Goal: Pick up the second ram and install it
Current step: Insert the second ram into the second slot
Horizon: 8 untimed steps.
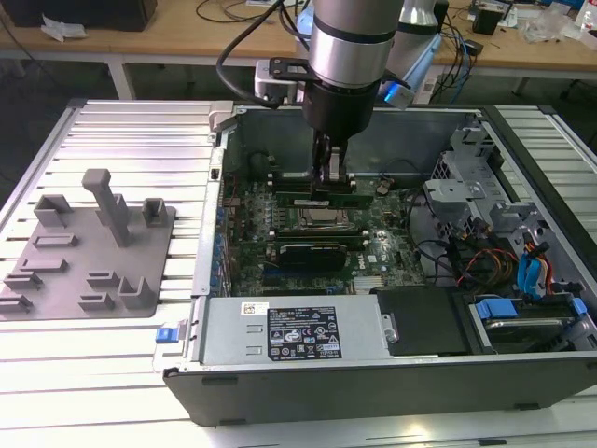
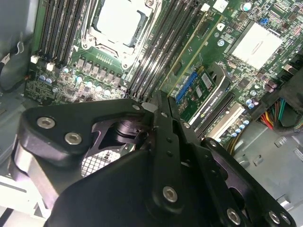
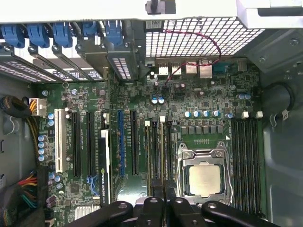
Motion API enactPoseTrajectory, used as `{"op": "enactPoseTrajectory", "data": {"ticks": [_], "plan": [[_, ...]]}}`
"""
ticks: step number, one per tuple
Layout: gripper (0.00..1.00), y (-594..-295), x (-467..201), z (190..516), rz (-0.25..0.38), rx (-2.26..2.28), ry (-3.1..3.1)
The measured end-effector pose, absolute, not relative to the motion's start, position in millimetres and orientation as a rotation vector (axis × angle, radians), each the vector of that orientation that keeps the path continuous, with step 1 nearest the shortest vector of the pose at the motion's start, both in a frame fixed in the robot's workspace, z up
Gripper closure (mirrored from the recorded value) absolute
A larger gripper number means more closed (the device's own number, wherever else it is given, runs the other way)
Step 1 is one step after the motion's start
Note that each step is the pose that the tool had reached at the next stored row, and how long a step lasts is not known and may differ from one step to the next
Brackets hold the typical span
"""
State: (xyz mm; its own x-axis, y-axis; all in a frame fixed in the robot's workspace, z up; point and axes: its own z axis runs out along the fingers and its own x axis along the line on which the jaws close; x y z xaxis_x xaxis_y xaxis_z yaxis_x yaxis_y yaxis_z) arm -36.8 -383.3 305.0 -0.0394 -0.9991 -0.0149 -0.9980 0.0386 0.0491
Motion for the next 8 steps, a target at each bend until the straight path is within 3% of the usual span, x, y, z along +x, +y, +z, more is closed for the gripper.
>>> {"op": "enactPoseTrajectory", "data": {"ticks": [8], "plan": [[0.9,-383.3,-36.7,296.1,-0.071,2.161,-2.247]]}}
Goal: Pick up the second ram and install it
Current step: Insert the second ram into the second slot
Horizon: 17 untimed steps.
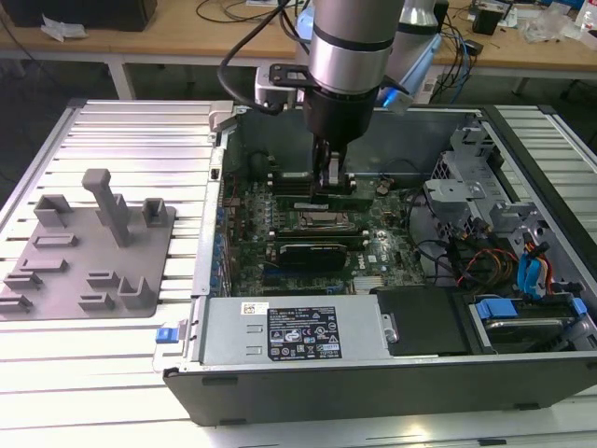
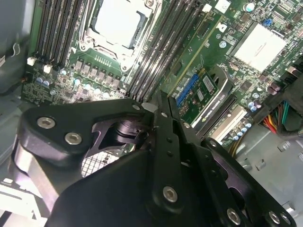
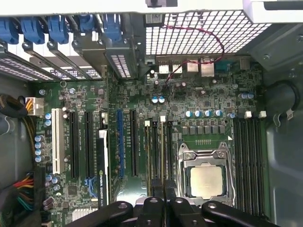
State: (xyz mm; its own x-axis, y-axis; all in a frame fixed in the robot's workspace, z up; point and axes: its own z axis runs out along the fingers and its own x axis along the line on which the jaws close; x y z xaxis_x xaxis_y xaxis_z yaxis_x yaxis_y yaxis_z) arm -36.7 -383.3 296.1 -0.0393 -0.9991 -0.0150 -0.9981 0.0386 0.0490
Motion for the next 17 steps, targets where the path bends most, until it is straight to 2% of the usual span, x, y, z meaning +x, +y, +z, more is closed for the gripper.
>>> {"op": "enactPoseTrajectory", "data": {"ticks": [17], "plan": [[0.9,-384,-37,280,-0.071,2.161,-2.247]]}}
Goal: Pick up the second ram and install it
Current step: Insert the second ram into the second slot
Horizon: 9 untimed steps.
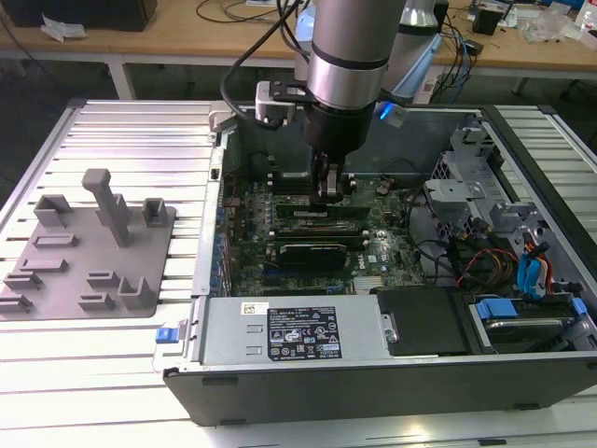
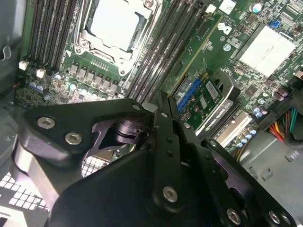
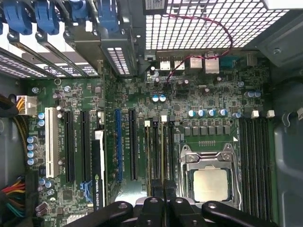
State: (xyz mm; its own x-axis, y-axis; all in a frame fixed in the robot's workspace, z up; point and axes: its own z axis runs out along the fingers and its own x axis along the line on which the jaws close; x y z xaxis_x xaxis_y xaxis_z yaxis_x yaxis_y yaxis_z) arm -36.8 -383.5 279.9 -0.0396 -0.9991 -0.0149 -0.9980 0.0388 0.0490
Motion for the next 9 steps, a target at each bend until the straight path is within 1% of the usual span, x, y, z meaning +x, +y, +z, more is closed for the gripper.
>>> {"op": "enactPoseTrajectory", "data": {"ticks": [9], "plan": [[0.9,-380,-37,264,-0.071,2.17,-2.238]]}}
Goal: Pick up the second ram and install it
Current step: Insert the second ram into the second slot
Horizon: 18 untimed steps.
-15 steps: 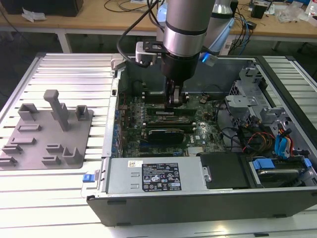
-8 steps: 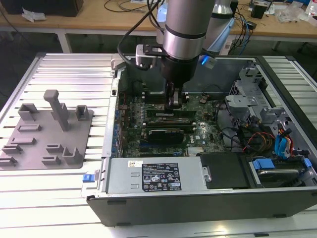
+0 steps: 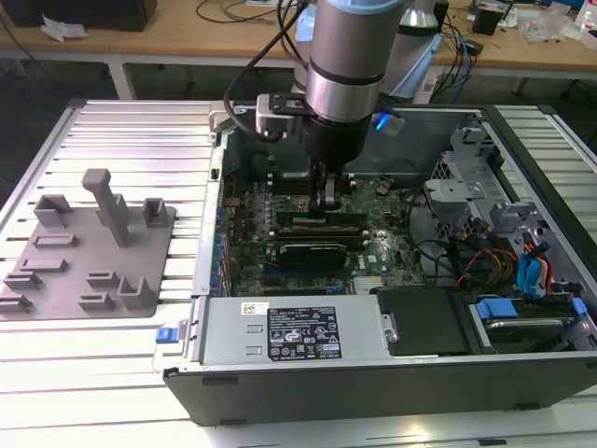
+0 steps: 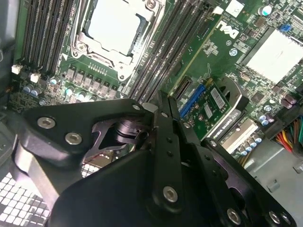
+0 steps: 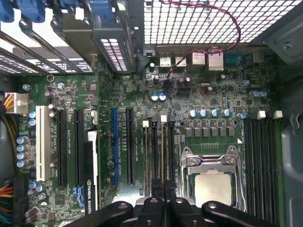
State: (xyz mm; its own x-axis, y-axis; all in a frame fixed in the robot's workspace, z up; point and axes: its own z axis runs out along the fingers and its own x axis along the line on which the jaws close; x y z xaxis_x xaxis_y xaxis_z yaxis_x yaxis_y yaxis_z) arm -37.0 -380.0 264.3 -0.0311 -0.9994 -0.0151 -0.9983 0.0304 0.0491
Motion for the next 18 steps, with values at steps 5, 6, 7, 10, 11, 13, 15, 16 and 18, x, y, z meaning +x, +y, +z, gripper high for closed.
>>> {"op": "enactPoseTrajectory", "data": {"ticks": [5,6,7,10,11,13,15,16,18], "plan": [[0.9,-378,-37,256,-0.071,2.17,-2.238],[0.9,-377,-37,253,-0.071,2.171,-2.237],[0.9,-377,-37,253,-0.071,2.173,-2.235],[0.9,-377,-37,253,-0.071,2.173,-2.235],[0.9,-377,-37,252,-0.072,2.174,-2.235],[0.9,-377,-37,250,-0.07,2.176,-2.234],[0.9,-377,-37,249,-0.07,2.177,-2.234],[0.9,-377,-37,248,-0.069,2.177,-2.234],[0.9,-377,-37,245,-0.064,2.179,-2.236]]}}
